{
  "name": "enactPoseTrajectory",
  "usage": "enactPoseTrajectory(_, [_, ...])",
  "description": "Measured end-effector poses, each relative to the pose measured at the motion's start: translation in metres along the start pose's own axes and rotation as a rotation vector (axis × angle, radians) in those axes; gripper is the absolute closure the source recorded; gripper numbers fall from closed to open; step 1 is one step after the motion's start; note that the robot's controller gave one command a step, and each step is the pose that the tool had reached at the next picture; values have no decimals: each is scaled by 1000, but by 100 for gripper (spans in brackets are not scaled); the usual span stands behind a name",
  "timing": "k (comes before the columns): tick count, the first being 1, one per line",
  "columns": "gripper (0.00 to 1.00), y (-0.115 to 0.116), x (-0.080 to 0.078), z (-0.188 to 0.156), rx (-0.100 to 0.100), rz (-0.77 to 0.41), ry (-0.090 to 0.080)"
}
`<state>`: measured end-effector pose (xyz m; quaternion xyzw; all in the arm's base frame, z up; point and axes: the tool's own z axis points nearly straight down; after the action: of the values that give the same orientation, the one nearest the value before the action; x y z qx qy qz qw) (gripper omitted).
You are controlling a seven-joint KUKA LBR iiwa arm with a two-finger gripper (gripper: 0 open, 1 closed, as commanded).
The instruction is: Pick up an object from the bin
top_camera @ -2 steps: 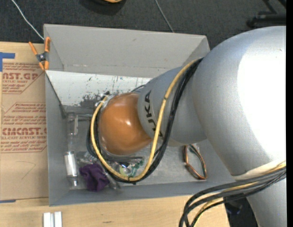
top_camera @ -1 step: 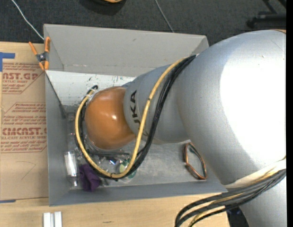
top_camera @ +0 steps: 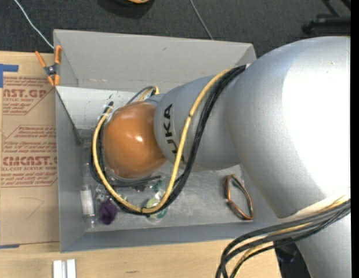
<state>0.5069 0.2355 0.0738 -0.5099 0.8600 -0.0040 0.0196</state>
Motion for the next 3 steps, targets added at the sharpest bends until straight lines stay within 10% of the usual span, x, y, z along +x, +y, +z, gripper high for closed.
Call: enactPoseTrajectory(3, [100, 9, 0, -23, -1, -34, -1])
